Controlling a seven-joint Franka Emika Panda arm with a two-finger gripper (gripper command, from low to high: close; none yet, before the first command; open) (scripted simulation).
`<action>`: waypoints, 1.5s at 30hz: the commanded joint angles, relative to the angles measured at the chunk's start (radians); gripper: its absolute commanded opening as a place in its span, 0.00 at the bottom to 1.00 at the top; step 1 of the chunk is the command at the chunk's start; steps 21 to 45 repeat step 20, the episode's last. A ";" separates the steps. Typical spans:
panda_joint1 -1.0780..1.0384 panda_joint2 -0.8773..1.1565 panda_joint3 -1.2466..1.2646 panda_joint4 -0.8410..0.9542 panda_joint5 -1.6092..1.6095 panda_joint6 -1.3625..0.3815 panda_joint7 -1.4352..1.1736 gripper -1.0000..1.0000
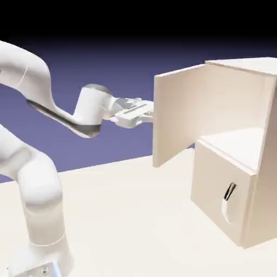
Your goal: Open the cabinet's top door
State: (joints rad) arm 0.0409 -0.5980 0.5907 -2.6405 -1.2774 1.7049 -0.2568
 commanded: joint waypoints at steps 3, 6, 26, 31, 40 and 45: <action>-0.019 0.076 0.081 0.076 0.074 -0.130 0.010 0.00; -0.047 0.161 0.158 0.161 0.130 -0.260 0.029 0.00; -0.083 0.648 0.372 0.565 0.196 -0.848 0.209 0.00; -0.083 0.648 0.372 0.565 0.196 -0.848 0.209 0.00; -0.083 0.648 0.372 0.565 0.196 -0.848 0.209 0.00; -0.083 0.648 0.372 0.565 0.196 -0.848 0.209 0.00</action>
